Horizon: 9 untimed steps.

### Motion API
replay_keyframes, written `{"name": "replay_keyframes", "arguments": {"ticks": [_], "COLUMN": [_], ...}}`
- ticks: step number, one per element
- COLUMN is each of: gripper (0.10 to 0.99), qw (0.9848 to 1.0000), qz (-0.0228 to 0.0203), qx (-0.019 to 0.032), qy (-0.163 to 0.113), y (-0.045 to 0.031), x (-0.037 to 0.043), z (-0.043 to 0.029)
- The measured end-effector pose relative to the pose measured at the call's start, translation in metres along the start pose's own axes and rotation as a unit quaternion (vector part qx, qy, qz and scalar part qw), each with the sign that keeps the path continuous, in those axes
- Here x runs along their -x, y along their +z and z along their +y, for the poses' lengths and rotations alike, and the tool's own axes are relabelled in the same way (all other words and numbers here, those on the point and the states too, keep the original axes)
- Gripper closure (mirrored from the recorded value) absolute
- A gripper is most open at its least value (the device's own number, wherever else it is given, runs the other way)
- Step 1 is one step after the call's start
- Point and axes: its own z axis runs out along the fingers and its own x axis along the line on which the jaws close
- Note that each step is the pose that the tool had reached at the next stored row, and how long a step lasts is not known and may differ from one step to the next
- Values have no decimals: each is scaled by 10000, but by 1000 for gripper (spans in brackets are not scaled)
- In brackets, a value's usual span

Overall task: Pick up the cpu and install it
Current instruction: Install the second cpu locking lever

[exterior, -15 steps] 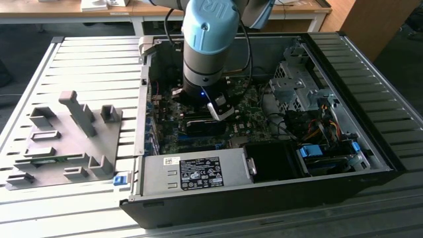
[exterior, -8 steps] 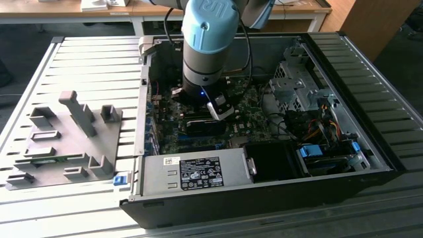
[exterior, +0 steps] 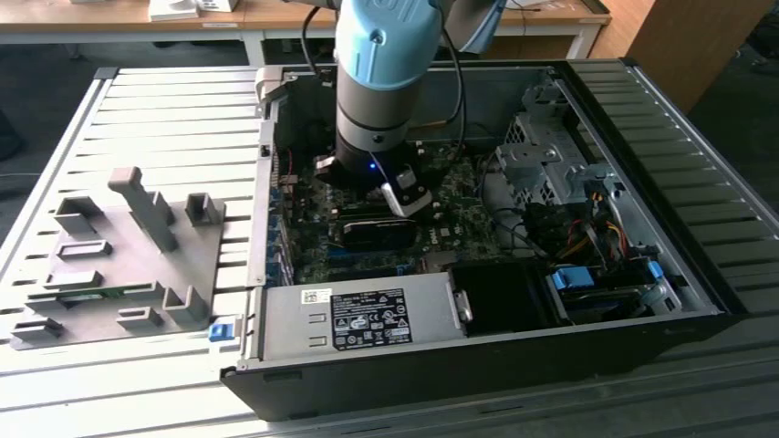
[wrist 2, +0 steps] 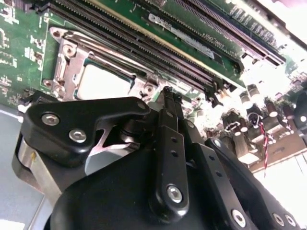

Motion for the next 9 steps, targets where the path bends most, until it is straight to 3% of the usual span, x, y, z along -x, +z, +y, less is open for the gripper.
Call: {"name": "replay_keyframes", "arguments": {"ticks": [9], "gripper": [980], "qw": [10000], "qz": [-1], "qx": [7], "qy": [0], "y": [-118], "x": [-7], "z": [38]}}
